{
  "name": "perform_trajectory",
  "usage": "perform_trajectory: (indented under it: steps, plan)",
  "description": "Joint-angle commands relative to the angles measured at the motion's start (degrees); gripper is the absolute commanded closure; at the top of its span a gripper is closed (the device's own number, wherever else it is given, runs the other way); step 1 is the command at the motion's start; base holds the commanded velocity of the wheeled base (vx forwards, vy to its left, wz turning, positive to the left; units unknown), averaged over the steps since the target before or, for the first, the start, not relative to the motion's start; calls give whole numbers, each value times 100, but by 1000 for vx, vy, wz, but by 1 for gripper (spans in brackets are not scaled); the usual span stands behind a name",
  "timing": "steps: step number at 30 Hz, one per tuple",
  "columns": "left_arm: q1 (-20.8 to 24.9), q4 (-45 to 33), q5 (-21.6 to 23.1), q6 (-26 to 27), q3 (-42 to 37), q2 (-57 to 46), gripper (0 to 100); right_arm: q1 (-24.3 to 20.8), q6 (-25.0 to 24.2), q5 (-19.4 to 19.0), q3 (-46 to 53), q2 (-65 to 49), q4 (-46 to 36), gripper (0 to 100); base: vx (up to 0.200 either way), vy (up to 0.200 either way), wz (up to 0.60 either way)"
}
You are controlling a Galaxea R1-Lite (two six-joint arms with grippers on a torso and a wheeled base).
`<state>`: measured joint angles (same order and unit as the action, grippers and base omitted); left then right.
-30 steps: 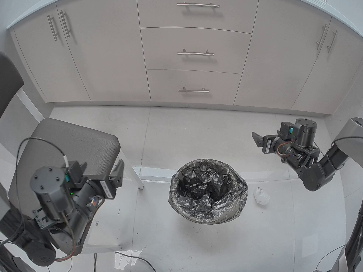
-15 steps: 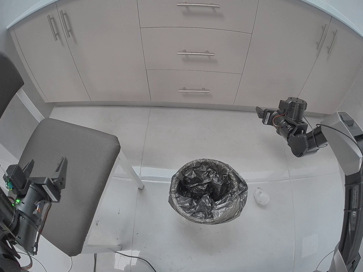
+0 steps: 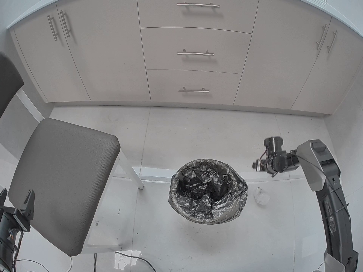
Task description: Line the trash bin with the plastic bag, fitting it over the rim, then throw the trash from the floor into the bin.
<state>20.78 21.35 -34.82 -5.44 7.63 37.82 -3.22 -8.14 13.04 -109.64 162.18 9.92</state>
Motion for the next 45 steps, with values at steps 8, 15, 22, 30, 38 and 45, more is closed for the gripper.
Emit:
perform_trajectory:
  steps: [8, 15, 22, 30, 38, 45]
  plan:
    - [-505, -1475, 10, -502, 283, -2164, 0, 287, -196, 93, -495, 1543, -1379, 0, 0, 0, 0]
    - [-804, -1493, 10, -458, 37, -2806, 0, 295, -223, -56, -495, 1543, -1309, 0, 0, 0, 0]
    - [-892, -1475, 54, -168, -368, -3087, 0, 199, -276, -206, -495, 1543, -948, 0, 0, 0, 0]
    - [-901, -1467, 63, -159, -394, -3193, 0, 128, -337, -250, -495, 1543, -843, 0, 0, 0, 0]
    - [-892, -1458, 63, -168, -385, -3193, 0, 155, -319, -232, -495, 1543, -860, 0, 0, 0, 0]
    - [-901, -1458, 63, -159, -385, -3193, 0, 172, -311, -250, -495, 1543, -896, 100, 0, 0, 0]
